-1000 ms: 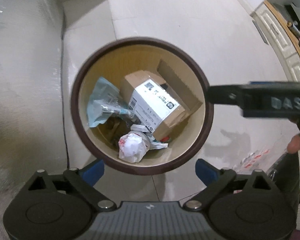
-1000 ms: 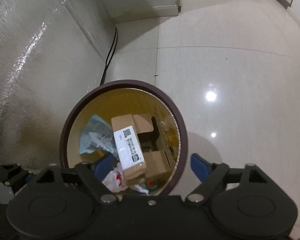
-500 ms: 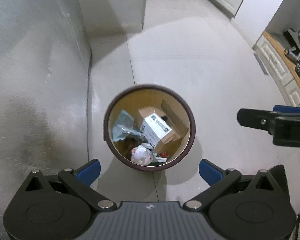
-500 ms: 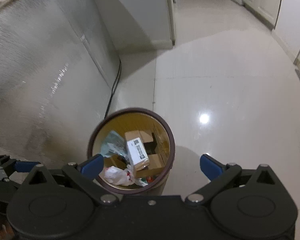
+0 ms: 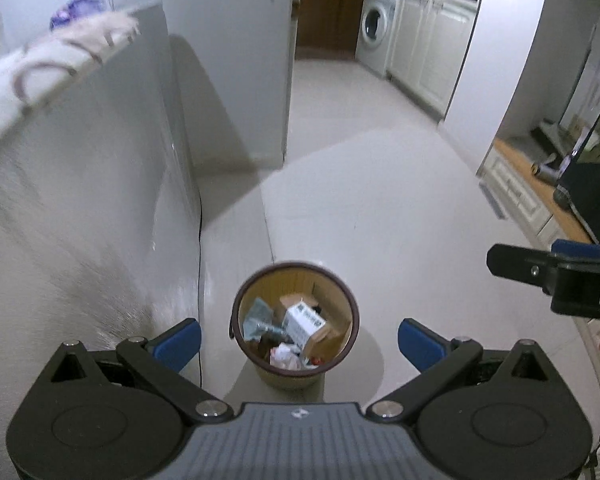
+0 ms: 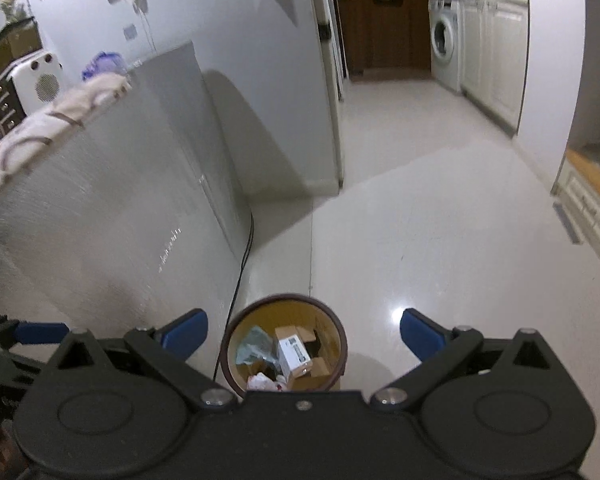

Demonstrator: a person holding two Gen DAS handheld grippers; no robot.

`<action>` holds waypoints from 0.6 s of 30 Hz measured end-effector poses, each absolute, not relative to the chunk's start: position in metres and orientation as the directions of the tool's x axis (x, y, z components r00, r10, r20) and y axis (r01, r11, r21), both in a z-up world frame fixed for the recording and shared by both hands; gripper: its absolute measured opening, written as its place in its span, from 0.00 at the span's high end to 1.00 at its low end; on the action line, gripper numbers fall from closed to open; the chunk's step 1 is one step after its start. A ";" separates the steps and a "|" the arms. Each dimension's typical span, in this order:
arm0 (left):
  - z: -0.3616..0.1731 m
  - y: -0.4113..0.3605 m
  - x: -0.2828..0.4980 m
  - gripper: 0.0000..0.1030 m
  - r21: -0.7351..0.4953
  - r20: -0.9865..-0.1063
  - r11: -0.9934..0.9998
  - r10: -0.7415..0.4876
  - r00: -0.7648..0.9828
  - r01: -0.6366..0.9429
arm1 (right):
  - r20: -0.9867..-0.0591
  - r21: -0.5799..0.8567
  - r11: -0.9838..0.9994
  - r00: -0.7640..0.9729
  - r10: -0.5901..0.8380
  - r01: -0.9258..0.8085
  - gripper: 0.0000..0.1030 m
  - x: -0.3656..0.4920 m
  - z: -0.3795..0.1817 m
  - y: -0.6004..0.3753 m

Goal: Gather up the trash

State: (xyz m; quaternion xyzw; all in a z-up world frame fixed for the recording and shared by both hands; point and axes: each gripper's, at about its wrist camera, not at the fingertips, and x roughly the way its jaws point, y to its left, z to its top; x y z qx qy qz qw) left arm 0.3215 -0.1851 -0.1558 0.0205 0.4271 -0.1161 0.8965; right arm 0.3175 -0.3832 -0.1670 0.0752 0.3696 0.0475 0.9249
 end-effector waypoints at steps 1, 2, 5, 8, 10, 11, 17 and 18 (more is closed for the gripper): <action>-0.149 -0.184 0.315 0.00 -0.063 -0.762 0.972 -0.193 0.618 0.226 | -0.665 0.176 0.984 0.734 0.141 -0.030 0.00 0.310 -0.158 -0.383; -0.142 -0.182 0.310 0.00 -0.062 -0.754 0.972 -0.194 0.628 0.227 | -0.656 0.178 0.984 0.741 0.139 -0.028 0.00 0.303 -0.150 -0.382; -0.120 -0.175 0.291 0.00 -0.062 -0.724 0.972 -0.199 0.660 0.225 | -0.632 0.182 0.983 0.763 0.135 -0.023 0.00 0.285 -0.131 -0.377; -0.099 -0.166 0.273 0.00 -0.068 -0.694 0.973 -0.205 0.690 0.220 | -0.616 0.175 0.984 0.779 0.120 -0.014 0.00 0.268 -0.112 -0.370; -0.087 -0.159 0.262 0.00 -0.071 -0.679 0.974 -0.205 0.705 0.215 | -0.606 0.165 0.986 0.787 0.116 -0.018 0.00 0.257 -0.101 -0.364; -0.083 -0.156 0.257 0.00 -0.072 -0.673 0.975 -0.203 0.711 0.211 | -0.597 0.165 0.986 0.793 0.119 -0.024 0.00 0.252 -0.095 -0.361; -0.048 -0.137 0.225 0.00 -0.056 -0.626 0.978 -0.192 0.756 0.203 | -0.545 0.173 0.985 0.830 0.116 -0.024 0.00 0.218 -0.063 -0.348; -0.042 -0.133 0.218 0.00 -0.047 -0.618 0.978 -0.188 0.764 0.203 | -0.542 0.170 0.985 0.833 0.112 -0.022 0.00 0.212 -0.059 -0.345</action>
